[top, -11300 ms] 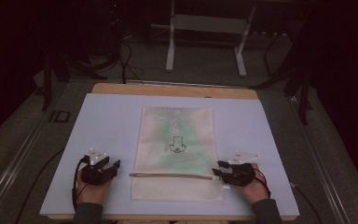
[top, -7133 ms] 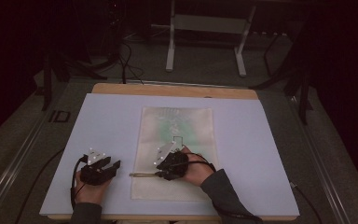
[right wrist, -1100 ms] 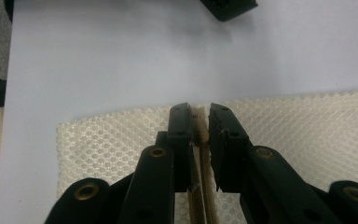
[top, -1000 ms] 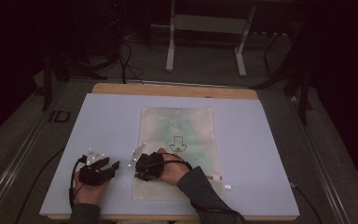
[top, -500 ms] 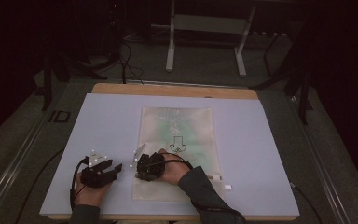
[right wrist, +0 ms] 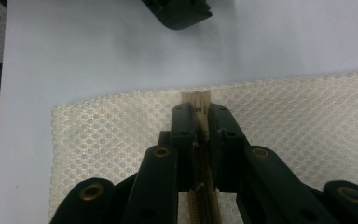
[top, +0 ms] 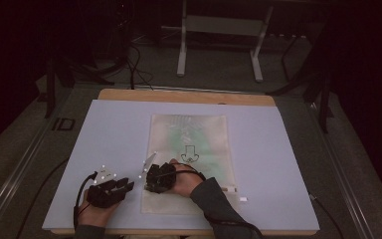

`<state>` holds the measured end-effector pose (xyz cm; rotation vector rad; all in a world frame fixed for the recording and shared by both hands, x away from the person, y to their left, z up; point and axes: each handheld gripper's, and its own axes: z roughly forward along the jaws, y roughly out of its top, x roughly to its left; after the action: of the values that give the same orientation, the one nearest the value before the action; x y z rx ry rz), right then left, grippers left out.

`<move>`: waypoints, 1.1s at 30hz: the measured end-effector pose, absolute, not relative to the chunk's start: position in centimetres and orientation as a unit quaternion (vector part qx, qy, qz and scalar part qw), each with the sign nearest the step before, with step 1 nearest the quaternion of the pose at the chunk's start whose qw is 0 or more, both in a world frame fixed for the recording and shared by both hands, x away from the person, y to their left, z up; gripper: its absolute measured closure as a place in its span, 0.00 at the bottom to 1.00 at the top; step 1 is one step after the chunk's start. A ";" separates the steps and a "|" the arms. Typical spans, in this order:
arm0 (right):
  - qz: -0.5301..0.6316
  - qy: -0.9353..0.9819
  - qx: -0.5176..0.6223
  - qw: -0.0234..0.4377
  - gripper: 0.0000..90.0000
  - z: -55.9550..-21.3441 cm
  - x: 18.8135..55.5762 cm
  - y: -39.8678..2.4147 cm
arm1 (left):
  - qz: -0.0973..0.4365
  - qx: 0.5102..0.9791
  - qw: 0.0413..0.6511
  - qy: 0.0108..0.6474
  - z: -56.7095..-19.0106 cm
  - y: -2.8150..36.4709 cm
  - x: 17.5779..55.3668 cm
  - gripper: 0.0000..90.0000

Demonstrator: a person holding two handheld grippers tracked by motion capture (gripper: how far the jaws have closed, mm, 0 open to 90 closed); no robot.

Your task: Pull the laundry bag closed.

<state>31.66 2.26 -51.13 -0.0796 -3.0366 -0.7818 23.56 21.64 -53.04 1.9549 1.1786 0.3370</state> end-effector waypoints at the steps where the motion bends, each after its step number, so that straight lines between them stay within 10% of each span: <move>1: -0.250 -0.968 -0.024 0.002 0.91 -51.1 31.7 2.3 | 0.129 0.776 0.404 0.467 -53.1 21.5 23.5 0.80; 8: -0.252 -0.967 -0.027 0.003 0.91 -51.2 31.6 2.2 | 0.110 0.781 0.417 0.452 -53.0 20.9 23.4 0.98; 33: -0.255 -0.967 -0.025 0.003 0.91 -51.2 31.6 2.1 | 0.088 0.775 0.421 0.464 -53.7 18.9 23.0 0.98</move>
<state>31.64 2.13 -51.23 -0.0797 -3.0307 -0.7991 22.95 18.87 -53.74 1.9404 1.1619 0.2209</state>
